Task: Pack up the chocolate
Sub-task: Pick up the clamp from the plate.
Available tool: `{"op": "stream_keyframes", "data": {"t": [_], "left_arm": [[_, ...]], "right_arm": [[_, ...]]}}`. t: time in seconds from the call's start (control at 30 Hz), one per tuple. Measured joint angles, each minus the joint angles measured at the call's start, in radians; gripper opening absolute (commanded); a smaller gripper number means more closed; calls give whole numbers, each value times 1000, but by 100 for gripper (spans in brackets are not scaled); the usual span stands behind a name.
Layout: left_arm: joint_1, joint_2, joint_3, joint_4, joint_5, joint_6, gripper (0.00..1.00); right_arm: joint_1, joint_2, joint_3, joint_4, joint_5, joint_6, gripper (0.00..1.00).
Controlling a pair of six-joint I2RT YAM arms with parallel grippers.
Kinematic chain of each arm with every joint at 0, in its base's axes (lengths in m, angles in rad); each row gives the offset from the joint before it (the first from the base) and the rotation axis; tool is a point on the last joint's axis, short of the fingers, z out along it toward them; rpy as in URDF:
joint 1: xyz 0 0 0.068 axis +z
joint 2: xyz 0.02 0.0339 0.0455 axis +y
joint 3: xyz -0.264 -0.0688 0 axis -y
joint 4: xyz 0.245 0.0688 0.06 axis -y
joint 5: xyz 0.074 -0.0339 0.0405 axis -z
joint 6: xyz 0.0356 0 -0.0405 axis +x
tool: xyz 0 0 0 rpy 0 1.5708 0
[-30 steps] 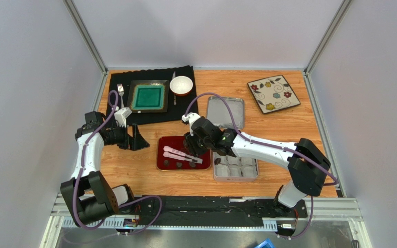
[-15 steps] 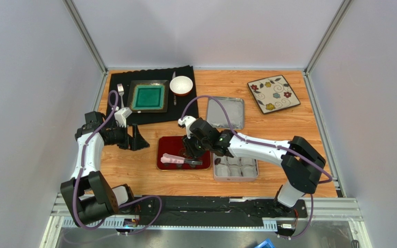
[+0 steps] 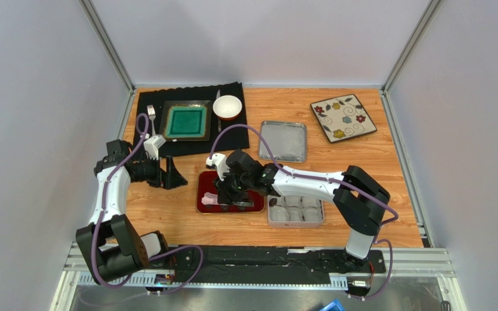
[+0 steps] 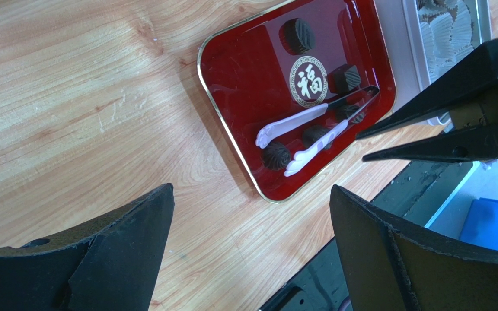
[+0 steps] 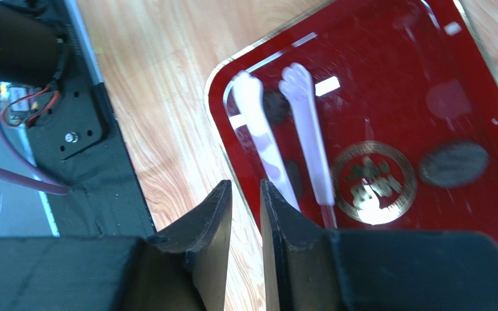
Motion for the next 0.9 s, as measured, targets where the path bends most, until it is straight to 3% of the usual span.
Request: {"op": "stream_keyframes", "data": {"t": [0.37, 0.63, 0.9], "left_arm": [[1, 0, 0, -11, 0, 12, 98], [2, 0, 0, -14, 0, 24, 98], [4, 0, 0, -15, 0, 27, 98]], "right_arm": [[-38, 106, 29, 77, -180, -12, 22], [-55, 126, 31, 90, -225, -8, 16], [-60, 143, 44, 90, -244, -6, 17]]}}
